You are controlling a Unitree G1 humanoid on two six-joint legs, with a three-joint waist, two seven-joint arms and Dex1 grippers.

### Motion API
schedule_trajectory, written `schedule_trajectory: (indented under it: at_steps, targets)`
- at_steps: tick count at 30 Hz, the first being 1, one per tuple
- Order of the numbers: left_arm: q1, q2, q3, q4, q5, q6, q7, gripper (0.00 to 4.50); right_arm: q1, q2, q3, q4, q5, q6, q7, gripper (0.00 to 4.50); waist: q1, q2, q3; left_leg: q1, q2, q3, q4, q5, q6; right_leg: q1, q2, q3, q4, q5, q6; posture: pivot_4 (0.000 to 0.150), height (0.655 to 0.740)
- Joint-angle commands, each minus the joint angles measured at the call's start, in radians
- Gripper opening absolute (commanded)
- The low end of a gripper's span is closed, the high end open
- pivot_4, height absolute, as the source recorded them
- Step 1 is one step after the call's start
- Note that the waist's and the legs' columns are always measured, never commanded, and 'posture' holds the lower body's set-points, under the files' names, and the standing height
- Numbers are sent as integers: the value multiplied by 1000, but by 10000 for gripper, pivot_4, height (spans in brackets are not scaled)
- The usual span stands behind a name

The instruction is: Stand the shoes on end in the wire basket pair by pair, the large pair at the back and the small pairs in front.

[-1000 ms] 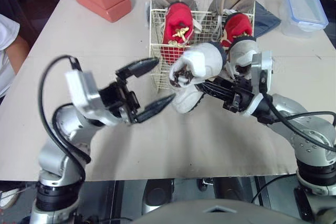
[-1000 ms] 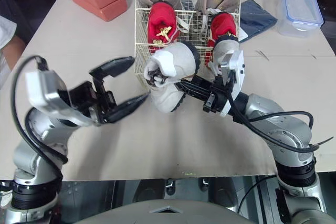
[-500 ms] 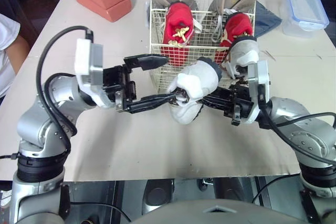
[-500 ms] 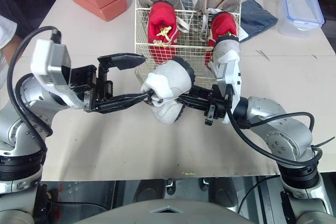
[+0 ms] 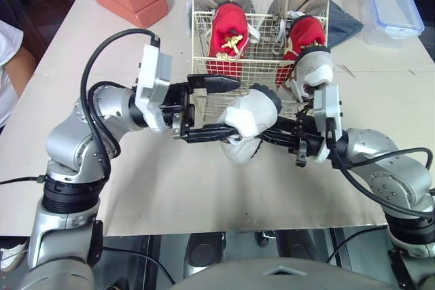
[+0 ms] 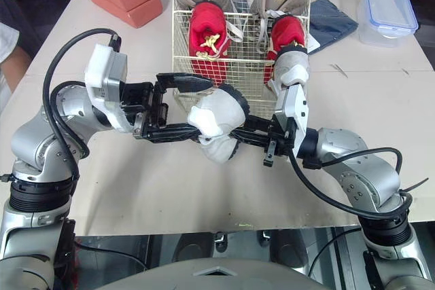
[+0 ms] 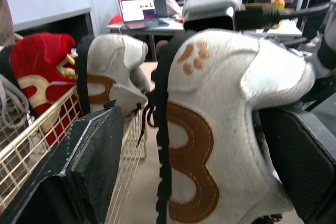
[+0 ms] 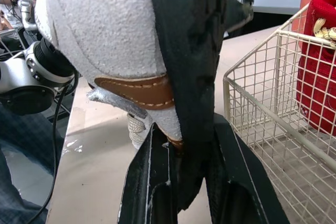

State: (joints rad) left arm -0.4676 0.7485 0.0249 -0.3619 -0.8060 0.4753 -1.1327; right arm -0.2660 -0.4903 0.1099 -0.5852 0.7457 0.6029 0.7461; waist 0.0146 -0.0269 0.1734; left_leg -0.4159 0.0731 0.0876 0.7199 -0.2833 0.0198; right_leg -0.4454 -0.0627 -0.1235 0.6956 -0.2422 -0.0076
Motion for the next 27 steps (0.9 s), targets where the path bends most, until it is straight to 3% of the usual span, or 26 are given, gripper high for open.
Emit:
schedule_trajectory:
  at_steps: [1,5,8,14,16,23,25,26,27]
  targets:
    - [0,7,-2,-14,27,-7,-12,43785,-7,11,-13,-46,17,-25,1,0,0,0,0,0,0,0,0,0,0,0,0,0,0,0,0,1500,6860]
    - [13,-2,0,-27,45,-7,0,43785,-8,16,-12,-50,14,-23,-3,0,0,0,0,0,0,0,0,0,0,0,0,0,0,0,0,1500,6860]
    - [24,-20,9,-37,31,7,20,36029,-10,20,-12,-51,16,-20,-7,0,0,0,0,0,0,0,0,0,0,0,0,0,0,0,0,1500,6860]
    - [28,-35,20,-28,55,14,59,6487,-7,22,-6,-49,12,-17,-8,0,0,0,0,0,0,0,0,0,0,0,0,0,0,0,0,1500,6860]
    - [29,-37,21,-26,59,12,64,723,-10,23,-7,-49,14,-13,-10,0,0,0,0,0,0,0,0,0,0,0,0,0,0,0,0,1500,6860]
    - [51,-61,45,-41,65,5,114,671,-25,16,-25,-54,36,14,-16,0,0,0,0,0,0,0,0,0,0,0,0,0,0,0,0,1500,6860]
    - [70,-75,67,-62,37,25,153,669,-29,6,-40,-57,65,37,-16,10005,0,0,0,0,0,0,0,0,0,0,0,0,0,0,0,1500,6860]
    - [82,-86,84,-75,19,38,184,669,-29,-3,-48,-61,80,49,-13,11749,0,0,0,0,0,0,0,0,0,0,0,0,0,0,0,1500,6860]
    - [95,-94,99,-89,0,49,207,669,-26,-9,-55,-66,92,56,-13,16902,-1,0,0,0,0,0,0,0,0,0,0,0,0,0,-1,1500,6860]
